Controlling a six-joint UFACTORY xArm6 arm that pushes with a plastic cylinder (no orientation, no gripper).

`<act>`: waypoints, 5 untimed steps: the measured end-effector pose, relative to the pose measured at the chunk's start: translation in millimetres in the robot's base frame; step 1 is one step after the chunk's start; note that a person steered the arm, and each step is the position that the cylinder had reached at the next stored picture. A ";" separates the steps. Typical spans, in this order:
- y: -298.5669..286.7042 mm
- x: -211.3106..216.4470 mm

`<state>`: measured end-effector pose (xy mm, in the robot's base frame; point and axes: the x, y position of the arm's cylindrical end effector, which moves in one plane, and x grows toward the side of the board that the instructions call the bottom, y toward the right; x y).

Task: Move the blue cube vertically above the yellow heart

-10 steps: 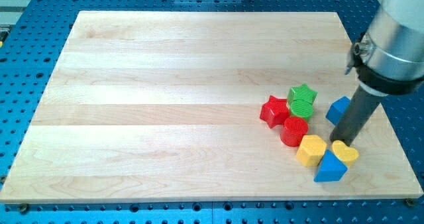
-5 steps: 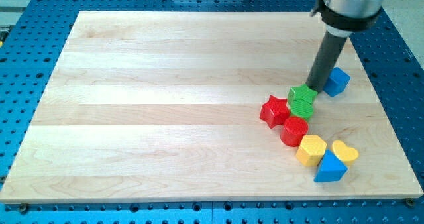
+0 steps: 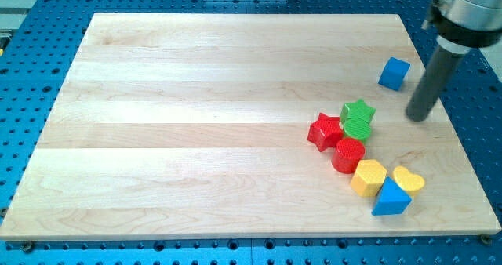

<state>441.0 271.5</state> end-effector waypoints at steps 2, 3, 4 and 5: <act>-1.3 -109.7; -30.0 -106.0; -28.8 -103.8; -82.6 -81.6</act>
